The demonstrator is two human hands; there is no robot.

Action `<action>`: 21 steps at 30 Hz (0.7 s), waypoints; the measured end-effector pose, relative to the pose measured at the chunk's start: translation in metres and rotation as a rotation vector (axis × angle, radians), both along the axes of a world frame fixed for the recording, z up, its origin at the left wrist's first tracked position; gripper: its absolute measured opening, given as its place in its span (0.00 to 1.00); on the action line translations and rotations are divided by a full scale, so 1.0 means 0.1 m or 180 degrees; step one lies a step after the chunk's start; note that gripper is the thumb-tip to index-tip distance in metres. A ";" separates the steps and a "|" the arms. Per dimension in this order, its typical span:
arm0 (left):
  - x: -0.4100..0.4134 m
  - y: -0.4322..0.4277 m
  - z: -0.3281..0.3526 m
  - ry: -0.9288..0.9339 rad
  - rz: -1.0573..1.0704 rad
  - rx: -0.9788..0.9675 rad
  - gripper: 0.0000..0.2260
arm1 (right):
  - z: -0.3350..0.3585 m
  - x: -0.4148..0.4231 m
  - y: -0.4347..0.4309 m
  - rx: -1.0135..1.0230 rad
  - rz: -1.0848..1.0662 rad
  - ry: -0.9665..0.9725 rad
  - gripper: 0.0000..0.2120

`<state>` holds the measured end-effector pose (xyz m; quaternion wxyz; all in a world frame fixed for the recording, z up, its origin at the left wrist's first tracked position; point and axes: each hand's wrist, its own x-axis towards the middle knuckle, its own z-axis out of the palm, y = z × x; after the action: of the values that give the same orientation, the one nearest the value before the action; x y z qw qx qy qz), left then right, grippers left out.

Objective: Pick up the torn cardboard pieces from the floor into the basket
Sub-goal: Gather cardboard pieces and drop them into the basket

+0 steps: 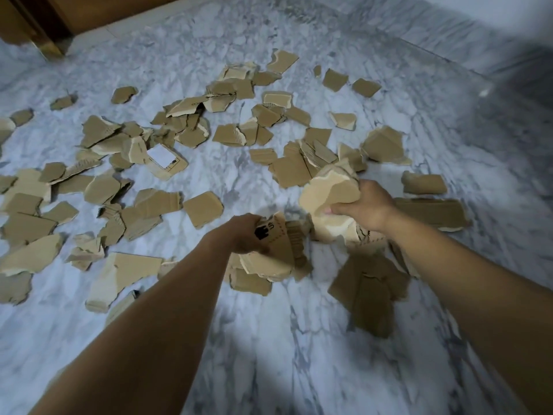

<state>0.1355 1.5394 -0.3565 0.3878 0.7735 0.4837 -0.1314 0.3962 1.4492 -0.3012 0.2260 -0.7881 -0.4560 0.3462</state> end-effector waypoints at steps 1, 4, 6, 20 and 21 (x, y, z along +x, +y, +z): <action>-0.04 -0.01 -0.03 -0.0074 0.0080 -0.0026 0.24 | 0.07 0.00 -0.03 0.0162 -0.0130 0.0234 0.19; -0.16 -0.04 -0.03 -0.0336 0.0327 -0.0093 0.26 | 0.25 0.05 -0.07 0.0462 -0.0276 0.0634 0.15; -0.22 -0.04 0.10 -0.0684 0.0591 -0.0160 0.23 | 0.35 0.08 -0.08 0.0552 -0.0399 0.0813 0.20; -0.92 -0.19 1.13 -0.1273 0.1612 -0.0645 0.16 | 0.31 -0.36 0.03 -0.1467 0.0909 0.0258 0.49; -0.97 -0.23 1.07 -0.1130 0.1587 -0.0602 0.15 | 0.28 -0.49 0.05 -0.1522 0.1131 -0.0060 0.47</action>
<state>0.0383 1.5168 -0.2498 0.5566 0.6025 0.5688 0.0602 0.3471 1.4545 -0.2733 -0.0344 -0.7300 -0.4945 0.4705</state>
